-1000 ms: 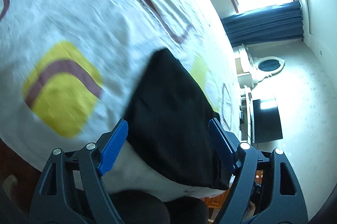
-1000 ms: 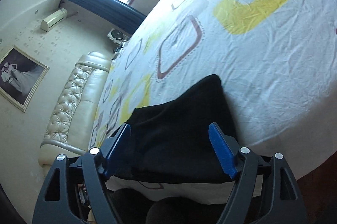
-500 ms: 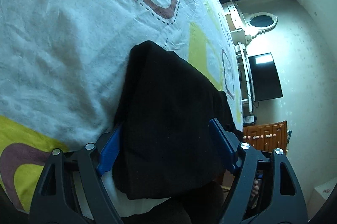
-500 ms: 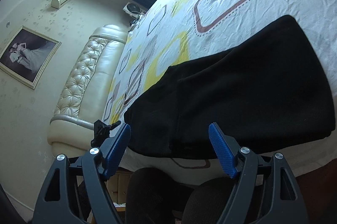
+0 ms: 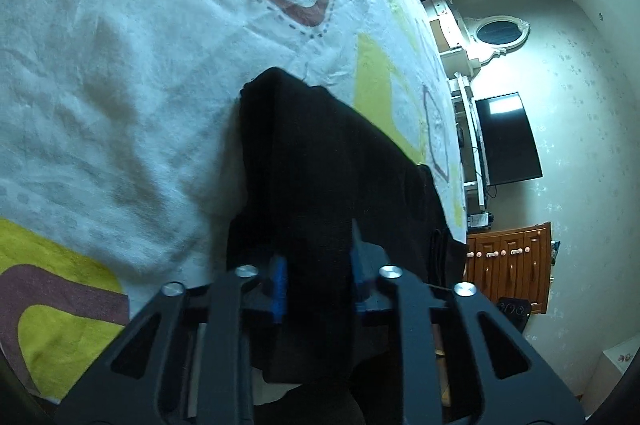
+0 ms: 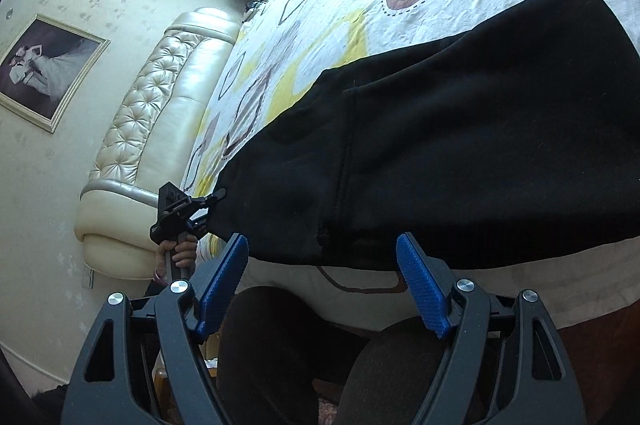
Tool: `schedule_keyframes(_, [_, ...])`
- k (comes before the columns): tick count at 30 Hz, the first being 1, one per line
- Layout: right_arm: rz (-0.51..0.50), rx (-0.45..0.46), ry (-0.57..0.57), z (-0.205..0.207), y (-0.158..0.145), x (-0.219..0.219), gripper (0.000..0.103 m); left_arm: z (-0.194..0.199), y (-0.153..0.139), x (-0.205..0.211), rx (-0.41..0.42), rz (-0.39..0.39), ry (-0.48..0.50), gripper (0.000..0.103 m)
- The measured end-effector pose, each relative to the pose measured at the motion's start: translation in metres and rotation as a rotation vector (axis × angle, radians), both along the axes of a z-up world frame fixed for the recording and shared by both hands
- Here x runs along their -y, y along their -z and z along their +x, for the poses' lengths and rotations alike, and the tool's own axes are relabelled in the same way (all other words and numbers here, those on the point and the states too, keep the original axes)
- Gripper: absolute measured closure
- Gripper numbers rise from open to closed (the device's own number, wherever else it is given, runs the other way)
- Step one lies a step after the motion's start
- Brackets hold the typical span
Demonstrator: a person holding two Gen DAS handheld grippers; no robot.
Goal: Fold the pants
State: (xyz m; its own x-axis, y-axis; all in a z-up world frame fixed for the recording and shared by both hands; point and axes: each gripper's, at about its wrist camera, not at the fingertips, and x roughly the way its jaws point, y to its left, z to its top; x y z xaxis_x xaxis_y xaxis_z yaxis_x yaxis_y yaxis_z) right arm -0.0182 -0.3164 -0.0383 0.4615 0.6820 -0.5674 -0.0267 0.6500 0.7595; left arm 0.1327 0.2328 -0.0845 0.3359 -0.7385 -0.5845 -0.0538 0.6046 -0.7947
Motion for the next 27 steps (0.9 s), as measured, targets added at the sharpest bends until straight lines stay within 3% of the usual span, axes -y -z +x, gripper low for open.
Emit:
schedule_keyframes(3, [0.003,0.011,0.002,-0.002,0.0,-0.001,0.027,-0.003,-0.029,0.008,0.048,-0.038,0.005,0.092])
schedule_keyframes(8, [0.006,0.012,-0.018,-0.003,0.001,-0.008,0.027,-0.005,-0.092,0.056,0.137,0.0,0.088,0.092])
schedule_keyframes(14, [0.013,0.031,-0.05,-0.007,-0.004,-0.018,0.027,-0.01,-0.159,0.154,0.227,0.063,0.233,0.092])
schedule_keyframes(17, [0.019,0.046,-0.057,-0.01,-0.009,-0.019,0.027,-0.01,-0.176,0.213,0.248,0.129,0.31,0.092])
schedule_keyframes(22, [0.036,0.112,-0.017,-0.019,-0.026,-0.006,0.027,-0.013,-0.17,0.307,0.248,0.209,0.416,0.092])
schedule_keyframes(27, [0.077,0.126,0.104,-0.031,-0.027,0.031,0.027,-0.024,-0.129,0.398,0.245,0.334,0.526,0.092])
